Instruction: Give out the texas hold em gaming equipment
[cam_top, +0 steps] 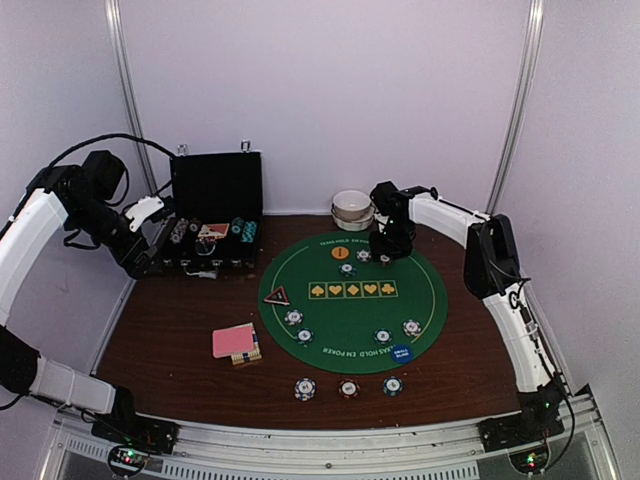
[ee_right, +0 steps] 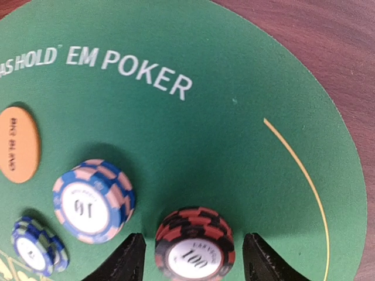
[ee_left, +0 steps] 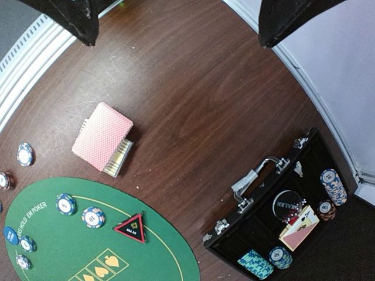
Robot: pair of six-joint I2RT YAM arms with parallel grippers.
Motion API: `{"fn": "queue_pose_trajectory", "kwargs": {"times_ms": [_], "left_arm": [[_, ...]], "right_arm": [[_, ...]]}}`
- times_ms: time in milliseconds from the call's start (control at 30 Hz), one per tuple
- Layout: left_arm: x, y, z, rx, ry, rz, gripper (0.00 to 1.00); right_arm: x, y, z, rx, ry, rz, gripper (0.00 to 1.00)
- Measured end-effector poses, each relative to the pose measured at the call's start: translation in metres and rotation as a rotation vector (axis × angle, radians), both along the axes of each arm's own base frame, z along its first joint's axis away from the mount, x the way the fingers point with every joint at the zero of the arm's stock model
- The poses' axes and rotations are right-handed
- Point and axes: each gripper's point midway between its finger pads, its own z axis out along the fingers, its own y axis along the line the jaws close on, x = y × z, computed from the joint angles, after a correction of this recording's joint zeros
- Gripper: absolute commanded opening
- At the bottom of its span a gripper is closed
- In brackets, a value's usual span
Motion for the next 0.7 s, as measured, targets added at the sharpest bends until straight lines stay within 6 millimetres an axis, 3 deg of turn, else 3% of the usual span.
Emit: {"fn": "queue_pose_trajectory", "kwargs": {"times_ms": [100, 233, 367, 467, 567, 700], "left_arm": [[0.0, 0.0, 0.0, 0.001, 0.0, 0.0, 0.98], [0.0, 0.0, 0.0, 0.001, 0.0, 0.0, 0.98], [-0.001, 0.0, -0.002, 0.002, 0.003, 0.001, 0.98], [-0.002, 0.001, -0.004, 0.003, 0.008, 0.001, 0.98], [-0.003, 0.001, -0.003, 0.004, 0.003, 0.001, 0.98], [-0.004, 0.001, -0.001, 0.003, -0.005, 0.001, 0.98]], "right_arm": [[-0.005, 0.004, 0.013, 0.008, -0.009, 0.018, 0.61], [-0.027, 0.011, 0.059, 0.019, -0.052, 0.062, 0.63], [-0.076, 0.035, 0.117, 0.041, -0.135, 0.154, 0.68], [-0.129, 0.065, 0.143, 0.056, -0.176, 0.262, 0.71], [-0.195, 0.099, 0.137, 0.053, -0.156, 0.401, 0.75], [-0.275, 0.126, 0.095, 0.002, -0.053, 0.555, 0.8]]}}
